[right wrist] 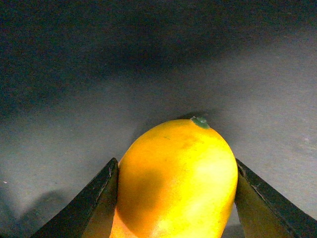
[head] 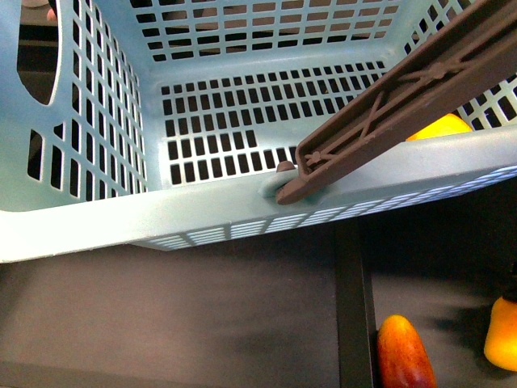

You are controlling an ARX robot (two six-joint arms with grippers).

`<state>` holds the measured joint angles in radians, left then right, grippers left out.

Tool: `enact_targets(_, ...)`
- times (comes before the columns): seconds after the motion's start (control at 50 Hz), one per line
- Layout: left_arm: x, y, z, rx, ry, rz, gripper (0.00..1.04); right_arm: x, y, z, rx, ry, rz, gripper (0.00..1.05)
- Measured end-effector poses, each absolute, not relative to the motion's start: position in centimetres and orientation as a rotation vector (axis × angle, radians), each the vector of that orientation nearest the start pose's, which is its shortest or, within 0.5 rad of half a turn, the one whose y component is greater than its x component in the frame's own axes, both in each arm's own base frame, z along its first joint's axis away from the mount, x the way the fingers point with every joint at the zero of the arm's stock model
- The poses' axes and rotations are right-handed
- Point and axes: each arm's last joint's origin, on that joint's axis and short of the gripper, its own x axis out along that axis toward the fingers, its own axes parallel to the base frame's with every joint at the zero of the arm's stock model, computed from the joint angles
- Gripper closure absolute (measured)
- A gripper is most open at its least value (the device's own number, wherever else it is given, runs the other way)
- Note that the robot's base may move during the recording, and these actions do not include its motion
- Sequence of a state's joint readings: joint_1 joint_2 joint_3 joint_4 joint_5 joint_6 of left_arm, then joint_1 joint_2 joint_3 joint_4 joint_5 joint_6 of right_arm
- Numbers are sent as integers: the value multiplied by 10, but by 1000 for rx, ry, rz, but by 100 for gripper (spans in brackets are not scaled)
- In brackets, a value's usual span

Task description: Pick lemon and mango into basket

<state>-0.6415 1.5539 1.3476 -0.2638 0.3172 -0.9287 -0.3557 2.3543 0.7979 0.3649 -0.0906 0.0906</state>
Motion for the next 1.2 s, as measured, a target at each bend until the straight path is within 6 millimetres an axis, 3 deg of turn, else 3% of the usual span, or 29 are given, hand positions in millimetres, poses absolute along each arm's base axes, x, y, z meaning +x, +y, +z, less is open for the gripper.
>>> enact_targets(0.16, 277, -218, 333, -760, 876, -643, 99, 280, -121, -33, 367, 1142, -335, 48)
enact_targets(0.34, 277, -218, 333, -760, 876, -643, 99, 265, -153, 8, 395, 1046, -356, 48)
enact_targets(0.5, 277, -218, 333, -760, 876, -642, 99, 236, -190, 66, 412, 907, -363, 49)
enact_targets(0.62, 277, -218, 333, -760, 876, -642, 99, 219, -205, 102, 399, 815, -373, 49)
enact_targets(0.76, 277, -218, 333, -760, 876, -643, 99, 194, -214, 159, 357, 668, -360, 49)
enact_targets(0.86, 277, -218, 333, -760, 876, -642, 99, 183, -210, 190, 336, 576, -325, 49)
enact_targets(0.959, 277, -218, 333, -760, 876, -642, 99, 173, -189, 234, 294, 446, -247, 49)
enact_targets(1.059, 277, -218, 333, -760, 876, -642, 99, 172, -152, 274, 234, 319, -178, 49)
enact_targets(1.119, 277, -218, 333, -760, 875, -642, 99, 172, -137, 285, 213, 281, -155, 49)
enact_targets(1.199, 277, -218, 333, -760, 876, -642, 99, 176, -103, 303, 163, 217, -102, 49)
